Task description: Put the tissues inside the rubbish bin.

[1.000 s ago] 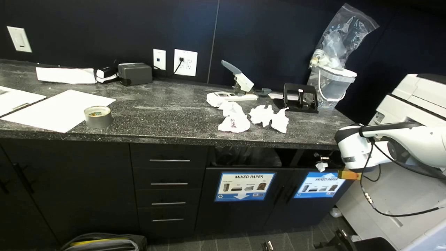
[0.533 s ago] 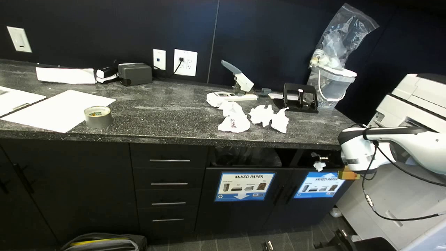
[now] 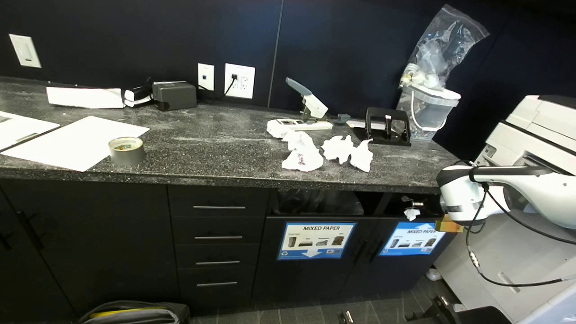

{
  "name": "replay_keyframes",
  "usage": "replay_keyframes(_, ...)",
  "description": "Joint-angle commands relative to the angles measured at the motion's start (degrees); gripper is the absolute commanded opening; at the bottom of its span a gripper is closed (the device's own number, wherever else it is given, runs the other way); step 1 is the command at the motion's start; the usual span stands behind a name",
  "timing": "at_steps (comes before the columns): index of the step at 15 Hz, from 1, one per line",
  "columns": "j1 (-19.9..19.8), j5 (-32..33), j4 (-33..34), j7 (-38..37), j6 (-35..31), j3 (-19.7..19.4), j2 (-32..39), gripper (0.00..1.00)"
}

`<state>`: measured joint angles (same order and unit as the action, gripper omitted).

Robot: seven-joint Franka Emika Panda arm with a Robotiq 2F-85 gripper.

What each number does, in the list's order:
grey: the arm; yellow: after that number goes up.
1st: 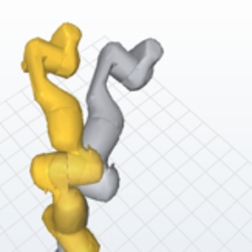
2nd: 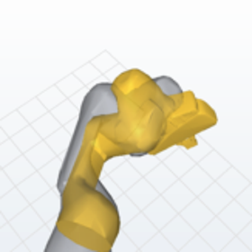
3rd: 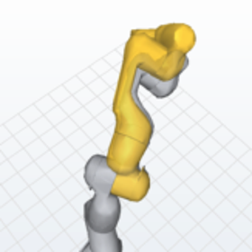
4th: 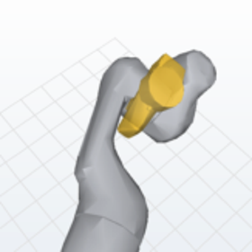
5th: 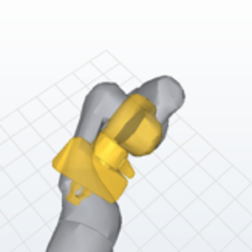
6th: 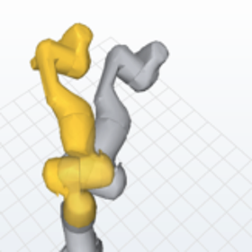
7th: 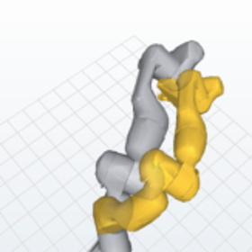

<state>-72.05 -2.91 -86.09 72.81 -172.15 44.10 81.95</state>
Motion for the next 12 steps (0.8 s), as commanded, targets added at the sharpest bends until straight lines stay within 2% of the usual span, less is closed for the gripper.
replay_keyframes(1,-2.71,2.48,2.75,2.2,3.4,4.95,4.96,0.03)
replay_keyframes(3,-3.14,2.25,1.58,1.47,3.57,4.46,4.36,0.03)
replay_keyframes(8,-0.83,2.06,1.45,-0.89,2.57,1.37,2.15,0.02)
replay_keyframes(12,0.09,2.07,1.66,-1.1,1.61,1.03,1.9,0.02)
